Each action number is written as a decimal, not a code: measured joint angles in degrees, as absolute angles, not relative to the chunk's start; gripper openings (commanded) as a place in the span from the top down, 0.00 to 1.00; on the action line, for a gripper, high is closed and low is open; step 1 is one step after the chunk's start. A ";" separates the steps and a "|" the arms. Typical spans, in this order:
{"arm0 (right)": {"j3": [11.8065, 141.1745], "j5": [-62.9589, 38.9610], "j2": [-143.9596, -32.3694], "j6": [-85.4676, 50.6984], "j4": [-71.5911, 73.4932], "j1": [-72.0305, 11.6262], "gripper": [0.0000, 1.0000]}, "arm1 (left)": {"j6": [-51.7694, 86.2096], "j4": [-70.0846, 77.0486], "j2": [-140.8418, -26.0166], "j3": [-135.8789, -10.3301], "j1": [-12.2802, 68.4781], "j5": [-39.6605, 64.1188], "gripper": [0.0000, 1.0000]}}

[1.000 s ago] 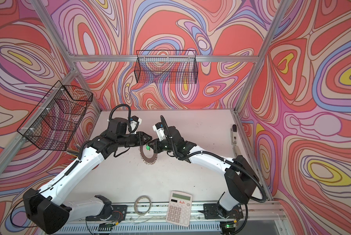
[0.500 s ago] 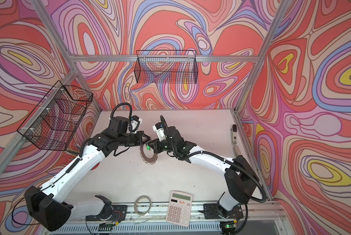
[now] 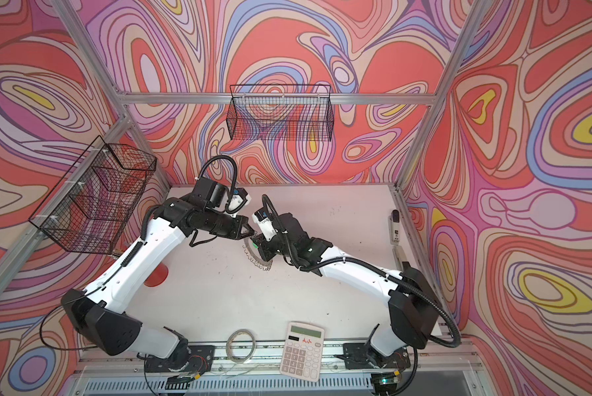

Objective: Attach keys to a key ring
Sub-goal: Insert the key into the keyring.

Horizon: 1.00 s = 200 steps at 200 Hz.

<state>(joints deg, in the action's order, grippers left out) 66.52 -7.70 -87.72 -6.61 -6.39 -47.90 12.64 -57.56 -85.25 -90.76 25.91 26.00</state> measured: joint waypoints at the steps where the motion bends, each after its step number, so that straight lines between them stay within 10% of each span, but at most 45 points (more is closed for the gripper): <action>1: 66.46 -7.64 -87.61 -6.42 -6.42 -47.90 1.00 | 12.60 -57.58 -85.25 -90.76 25.93 26.04 1.00; 96: 64.66 -9.72 -86.26 1.30 -5.76 -47.77 1.00 | 9.89 -60.23 -86.00 -92.05 26.13 28.77 1.00; 156: 61.52 -14.63 -87.07 -8.91 0.64 -45.52 1.00 | 13.41 -59.75 -82.39 -91.98 24.36 32.36 0.63; 200: 61.52 -17.58 -87.68 -16.45 1.17 -45.12 1.00 | 15.86 -55.46 -74.26 -85.21 24.03 30.48 0.59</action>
